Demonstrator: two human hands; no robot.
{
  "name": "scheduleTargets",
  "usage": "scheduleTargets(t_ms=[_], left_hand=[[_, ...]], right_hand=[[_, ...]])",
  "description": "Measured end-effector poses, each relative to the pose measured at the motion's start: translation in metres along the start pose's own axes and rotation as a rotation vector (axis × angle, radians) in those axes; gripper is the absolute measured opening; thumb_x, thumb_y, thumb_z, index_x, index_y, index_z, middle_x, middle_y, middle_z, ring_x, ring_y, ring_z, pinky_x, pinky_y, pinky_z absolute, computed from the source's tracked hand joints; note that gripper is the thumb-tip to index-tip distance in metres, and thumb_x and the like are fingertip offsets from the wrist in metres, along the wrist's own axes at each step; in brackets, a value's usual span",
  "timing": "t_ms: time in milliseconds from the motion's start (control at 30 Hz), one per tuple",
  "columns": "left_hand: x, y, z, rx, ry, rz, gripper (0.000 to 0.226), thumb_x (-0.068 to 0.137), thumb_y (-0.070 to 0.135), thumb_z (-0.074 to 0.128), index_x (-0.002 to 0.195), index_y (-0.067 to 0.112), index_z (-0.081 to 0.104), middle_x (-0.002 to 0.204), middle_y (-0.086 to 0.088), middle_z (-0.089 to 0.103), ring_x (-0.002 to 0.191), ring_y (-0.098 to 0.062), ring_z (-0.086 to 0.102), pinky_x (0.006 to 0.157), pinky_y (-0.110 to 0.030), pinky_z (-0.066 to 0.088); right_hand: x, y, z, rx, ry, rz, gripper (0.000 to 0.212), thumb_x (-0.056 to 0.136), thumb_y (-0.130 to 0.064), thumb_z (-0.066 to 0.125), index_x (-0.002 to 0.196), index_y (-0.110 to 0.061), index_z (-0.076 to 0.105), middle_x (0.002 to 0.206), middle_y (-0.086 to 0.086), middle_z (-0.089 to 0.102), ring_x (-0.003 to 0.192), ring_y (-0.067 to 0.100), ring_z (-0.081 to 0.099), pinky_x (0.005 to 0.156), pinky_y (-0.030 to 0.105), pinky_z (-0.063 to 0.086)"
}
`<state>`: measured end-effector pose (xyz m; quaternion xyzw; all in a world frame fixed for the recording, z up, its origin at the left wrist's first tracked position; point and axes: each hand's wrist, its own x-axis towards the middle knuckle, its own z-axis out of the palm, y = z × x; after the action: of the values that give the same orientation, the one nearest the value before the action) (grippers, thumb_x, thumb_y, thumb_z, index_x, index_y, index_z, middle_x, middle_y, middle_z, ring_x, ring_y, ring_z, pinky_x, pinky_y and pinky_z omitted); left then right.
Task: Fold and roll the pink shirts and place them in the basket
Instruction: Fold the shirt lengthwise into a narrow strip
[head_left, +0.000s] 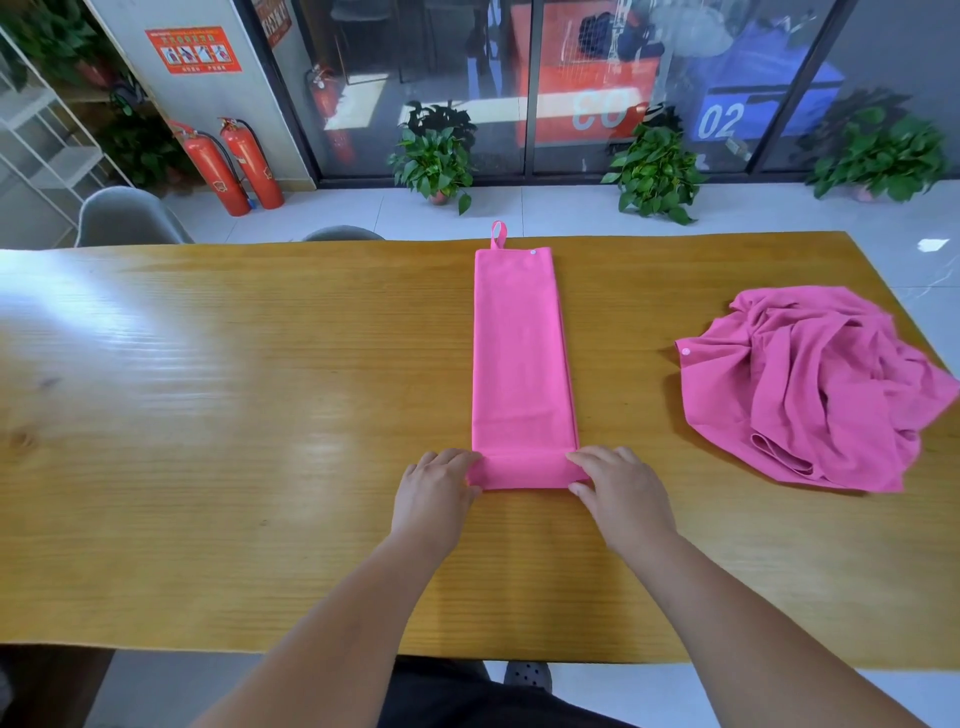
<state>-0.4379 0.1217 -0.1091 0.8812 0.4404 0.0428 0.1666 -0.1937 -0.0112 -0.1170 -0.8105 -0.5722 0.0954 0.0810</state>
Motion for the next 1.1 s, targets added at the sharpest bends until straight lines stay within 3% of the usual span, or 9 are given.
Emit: scheduleTargets(t_ms=[200,267,333,500,600,733,867,1000,1100], left_hand=[[0.003,-0.019,-0.008,-0.476,-0.217,-0.216,0.025,0.096,0.042,0.074,0.117,0.044,0.060,0.114,0.019,0.070,0.079,-0.009,0.067,0.063,-0.026,0.048],[0.004,-0.024,-0.009,-0.536,-0.260,-0.232,0.023,0.093,0.046,0.077,0.111,0.042,0.063,0.109,0.017,0.071,0.077,-0.010,0.067,0.061,-0.026,0.048],[0.006,-0.026,-0.010,-0.533,-0.244,-0.234,0.024,0.090,0.046,0.080,0.108,0.042,0.065,0.110,0.019,0.069,0.076,-0.007,0.065,0.064,-0.026,0.048],[-0.003,-0.014,-0.001,-0.273,0.032,-0.036,0.013,0.094,0.036,0.077,0.106,0.040,0.072,0.115,0.023,0.061,0.099,-0.009,0.055,0.082,-0.030,0.048],[-0.016,-0.009,0.012,-0.022,0.178,0.116,0.018,0.095,0.032,0.077,0.113,0.032,0.076,0.116,0.018,0.069,0.104,-0.017,0.061,0.082,-0.036,0.051],[-0.024,-0.006,0.016,0.003,0.143,0.091,0.050,0.088,0.036,0.082,0.135,0.027,0.068,0.133,0.014,0.068,0.121,-0.018,0.059,0.093,-0.037,0.052],[-0.011,-0.008,0.007,-0.129,-0.020,-0.038,0.043,0.102,0.042,0.066,0.143,0.033,0.061,0.134,0.018,0.064,0.122,-0.017,0.055,0.100,-0.037,0.049],[-0.002,-0.017,-0.002,-0.227,-0.219,-0.036,0.041,0.107,0.049,0.055,0.144,0.033,0.062,0.115,0.014,0.062,0.114,-0.019,0.054,0.097,-0.035,0.048],[-0.001,-0.021,0.004,-0.239,-0.232,-0.055,0.041,0.107,0.048,0.056,0.144,0.032,0.063,0.120,0.011,0.055,0.118,-0.017,0.048,0.104,-0.038,0.047]], right_hand=[[0.008,0.027,-0.007,0.381,-0.294,0.098,0.042,0.099,-0.058,0.064,0.138,-0.043,0.066,0.132,-0.019,0.064,0.122,0.014,0.058,0.101,0.036,0.049],[0.006,0.030,-0.009,0.469,-0.306,0.136,0.040,0.095,-0.058,0.070,0.131,-0.041,0.071,0.117,-0.022,0.070,0.106,0.003,0.061,0.088,0.026,0.048],[0.002,0.027,-0.009,0.480,-0.221,0.156,0.036,0.091,-0.058,0.074,0.124,-0.043,0.073,0.105,-0.026,0.067,0.099,0.001,0.061,0.080,0.025,0.048],[-0.014,0.004,-0.002,0.212,0.129,0.011,0.010,0.099,-0.042,0.068,0.108,-0.039,0.071,0.115,-0.026,0.059,0.105,0.005,0.050,0.083,0.030,0.051],[-0.024,0.002,0.016,0.001,0.215,-0.097,0.023,0.106,-0.039,0.056,0.119,-0.031,0.073,0.123,-0.020,0.065,0.103,0.012,0.056,0.082,0.035,0.054],[-0.026,0.005,0.015,-0.020,0.125,-0.075,0.046,0.096,-0.048,0.070,0.139,-0.031,0.066,0.139,-0.019,0.062,0.116,0.011,0.056,0.090,0.034,0.055],[-0.012,0.004,-0.002,0.117,0.006,0.007,0.042,0.099,-0.049,0.066,0.140,-0.037,0.064,0.136,-0.024,0.062,0.120,0.008,0.051,0.095,0.030,0.050],[-0.008,0.012,-0.014,0.233,-0.145,0.033,0.042,0.103,-0.054,0.059,0.143,-0.040,0.062,0.129,-0.027,0.059,0.124,0.010,0.045,0.090,0.027,0.041],[-0.011,0.016,-0.006,0.269,-0.146,0.041,0.044,0.102,-0.057,0.058,0.142,-0.040,0.063,0.121,-0.030,0.052,0.123,0.008,0.045,0.094,0.029,0.047]])
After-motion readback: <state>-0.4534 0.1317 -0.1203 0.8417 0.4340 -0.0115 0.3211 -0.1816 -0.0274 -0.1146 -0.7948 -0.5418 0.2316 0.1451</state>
